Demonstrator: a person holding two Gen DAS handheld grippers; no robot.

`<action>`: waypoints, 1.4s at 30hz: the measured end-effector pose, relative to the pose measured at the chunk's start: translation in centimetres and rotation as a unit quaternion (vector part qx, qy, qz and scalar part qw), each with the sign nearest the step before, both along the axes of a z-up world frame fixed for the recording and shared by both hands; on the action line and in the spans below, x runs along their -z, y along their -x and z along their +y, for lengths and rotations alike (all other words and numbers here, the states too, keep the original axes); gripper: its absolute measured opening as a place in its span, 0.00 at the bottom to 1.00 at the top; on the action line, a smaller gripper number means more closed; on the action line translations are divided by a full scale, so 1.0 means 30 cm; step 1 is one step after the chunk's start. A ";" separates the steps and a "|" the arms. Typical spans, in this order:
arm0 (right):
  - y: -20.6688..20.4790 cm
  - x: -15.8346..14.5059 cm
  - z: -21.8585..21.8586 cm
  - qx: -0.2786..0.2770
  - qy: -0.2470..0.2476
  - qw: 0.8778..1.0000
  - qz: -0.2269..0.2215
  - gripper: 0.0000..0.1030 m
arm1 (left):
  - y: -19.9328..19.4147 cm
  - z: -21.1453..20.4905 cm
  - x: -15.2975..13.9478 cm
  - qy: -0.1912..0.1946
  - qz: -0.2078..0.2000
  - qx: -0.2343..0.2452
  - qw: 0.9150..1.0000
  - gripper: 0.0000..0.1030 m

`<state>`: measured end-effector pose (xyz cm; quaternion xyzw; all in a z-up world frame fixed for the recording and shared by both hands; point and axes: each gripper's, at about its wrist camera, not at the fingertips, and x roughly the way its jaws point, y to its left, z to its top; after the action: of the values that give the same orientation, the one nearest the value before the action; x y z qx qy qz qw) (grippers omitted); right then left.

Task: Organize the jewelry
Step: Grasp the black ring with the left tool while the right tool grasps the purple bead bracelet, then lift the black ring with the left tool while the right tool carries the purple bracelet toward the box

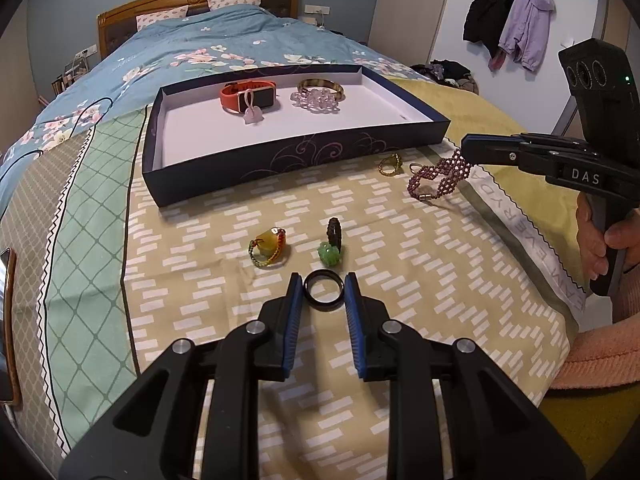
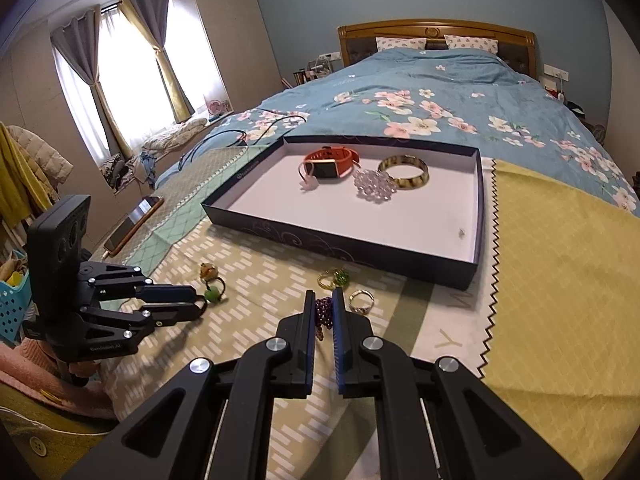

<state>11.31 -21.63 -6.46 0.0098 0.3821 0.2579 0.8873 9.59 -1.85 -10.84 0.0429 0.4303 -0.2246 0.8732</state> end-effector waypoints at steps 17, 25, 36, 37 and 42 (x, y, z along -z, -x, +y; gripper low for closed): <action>-0.013 -0.074 0.024 -0.010 -0.018 0.999 -0.031 0.06 | 0.014 0.026 -0.113 0.032 -0.040 0.001 0.999 0.21; -0.050 -0.117 0.033 -0.009 -0.028 0.998 -0.047 0.06 | -0.028 0.031 -0.171 0.040 -0.065 -0.003 0.997 0.21; -0.104 -0.146 0.034 -0.003 -0.036 0.998 -0.058 0.06 | -0.101 0.024 -0.202 0.043 -0.080 -0.011 0.996 0.21; -0.110 -0.147 0.034 -0.002 -0.037 0.998 -0.058 0.06 | -0.107 0.024 -0.204 0.042 -0.081 -0.011 0.996 0.21; -0.141 -0.154 0.039 0.003 -0.037 0.998 -0.059 0.06 | -0.143 0.023 -0.208 0.040 -0.084 -0.016 0.996 0.21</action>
<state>15.54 -20.47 -1.85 0.0286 0.3193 0.2697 0.9080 13.89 -1.16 -4.60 0.0196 0.3469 -0.2228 0.9108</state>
